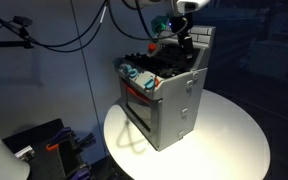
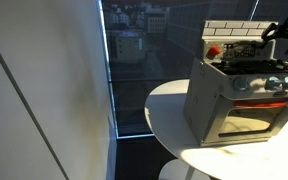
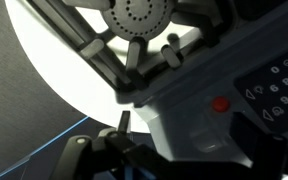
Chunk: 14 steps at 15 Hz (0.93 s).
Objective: Press the orange top button on the microwave oven controlling panel of the stove
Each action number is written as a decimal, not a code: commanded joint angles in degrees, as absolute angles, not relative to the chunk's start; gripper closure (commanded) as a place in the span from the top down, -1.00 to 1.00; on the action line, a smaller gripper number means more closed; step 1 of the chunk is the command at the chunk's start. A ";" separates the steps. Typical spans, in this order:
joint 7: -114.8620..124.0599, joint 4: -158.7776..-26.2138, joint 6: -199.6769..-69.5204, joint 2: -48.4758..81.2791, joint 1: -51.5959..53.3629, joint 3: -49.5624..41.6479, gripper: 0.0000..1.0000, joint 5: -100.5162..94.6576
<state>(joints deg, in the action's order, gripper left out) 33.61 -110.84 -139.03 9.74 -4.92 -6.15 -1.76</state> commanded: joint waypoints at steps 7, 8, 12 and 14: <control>31.73 -110.32 -136.04 9.37 -4.67 -6.59 1.00 0.63; 31.07 -110.54 -135.07 9.04 -4.78 -6.50 1.00 1.29; 28.69 -111.17 -130.86 7.72 -5.14 -6.58 1.00 3.77; 27.42 -111.47 -129.18 6.94 -5.30 -6.68 1.00 4.52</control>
<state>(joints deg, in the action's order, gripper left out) 30.42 -110.86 -132.25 9.07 -4.95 -6.35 2.57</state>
